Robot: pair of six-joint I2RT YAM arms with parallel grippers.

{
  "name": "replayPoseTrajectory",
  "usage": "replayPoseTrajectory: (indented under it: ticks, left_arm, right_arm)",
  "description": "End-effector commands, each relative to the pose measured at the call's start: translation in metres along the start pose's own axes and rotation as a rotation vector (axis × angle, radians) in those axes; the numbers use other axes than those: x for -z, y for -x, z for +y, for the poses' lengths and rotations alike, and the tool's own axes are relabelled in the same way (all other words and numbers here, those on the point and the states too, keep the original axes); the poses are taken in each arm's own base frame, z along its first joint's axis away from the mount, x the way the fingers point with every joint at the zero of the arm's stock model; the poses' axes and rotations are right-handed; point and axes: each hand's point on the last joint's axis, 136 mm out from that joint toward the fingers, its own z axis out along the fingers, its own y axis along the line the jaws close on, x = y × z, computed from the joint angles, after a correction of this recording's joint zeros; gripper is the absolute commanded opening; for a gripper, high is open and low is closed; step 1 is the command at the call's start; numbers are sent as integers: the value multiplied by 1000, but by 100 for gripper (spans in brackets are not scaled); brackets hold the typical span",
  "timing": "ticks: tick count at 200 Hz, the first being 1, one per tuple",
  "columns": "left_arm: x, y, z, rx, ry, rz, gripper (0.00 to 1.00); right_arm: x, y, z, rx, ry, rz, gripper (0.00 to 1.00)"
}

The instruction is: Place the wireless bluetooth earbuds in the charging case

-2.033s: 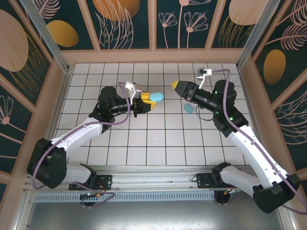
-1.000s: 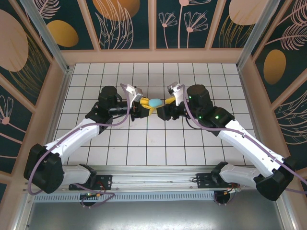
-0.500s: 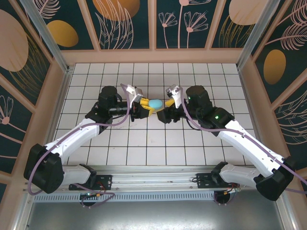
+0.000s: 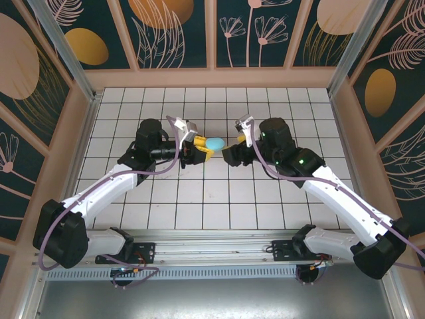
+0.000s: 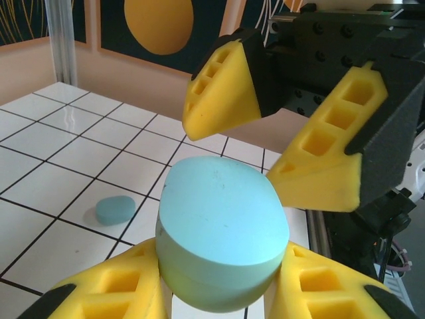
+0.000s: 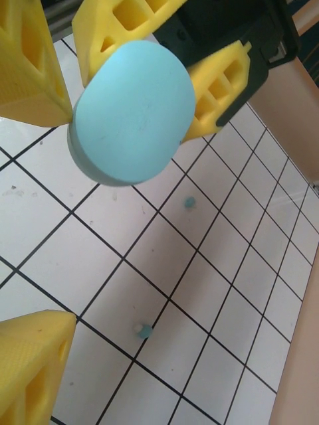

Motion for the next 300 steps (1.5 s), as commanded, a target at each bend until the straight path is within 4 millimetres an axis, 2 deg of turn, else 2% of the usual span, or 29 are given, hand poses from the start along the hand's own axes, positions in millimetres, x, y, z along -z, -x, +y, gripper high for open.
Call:
replayPoseTrajectory:
  ticks: [1, 38, 61, 90, 112, 207, 245, 267, 275, 300]
  left_arm:
    - [1, 18, -11, -32, -53, -30, 21]
    - [0, 18, -11, -32, -58, -31, 21]
    - [1, 19, -10, -41, -50, -30, 21]
    - [1, 18, -14, -58, -63, -14, 21]
    - [2, 19, -19, -62, -96, -6, 21]
    - [2, 14, -26, -35, -137, 6, 21]
    - [1, 11, -25, -31, -143, 10, 22]
    - [0, 9, -24, -29, -145, 13, 22]
    - [0, 8, -24, -27, -144, 12, 21]
    - [1, 11, -25, -31, -146, -2, 21]
  right_arm:
    - [8, 26, 1, -22, 23, -87, 73]
    - [9, 33, 7, -32, 86, -106, 73]
    - [10, 26, 19, 0, 162, -87, 73]
    - [22, 9, 49, 68, 358, -65, 74]
    - [25, 3, 53, 95, 397, -46, 75]
    - [1, 21, 24, 85, 269, -48, 74]
    - [4, 35, 11, 30, 233, -90, 74]
    - [8, 42, 14, 1, 251, -114, 74]
    - [9, 47, 0, -28, 216, -129, 74]
    - [6, 52, -7, -61, 194, -128, 74]
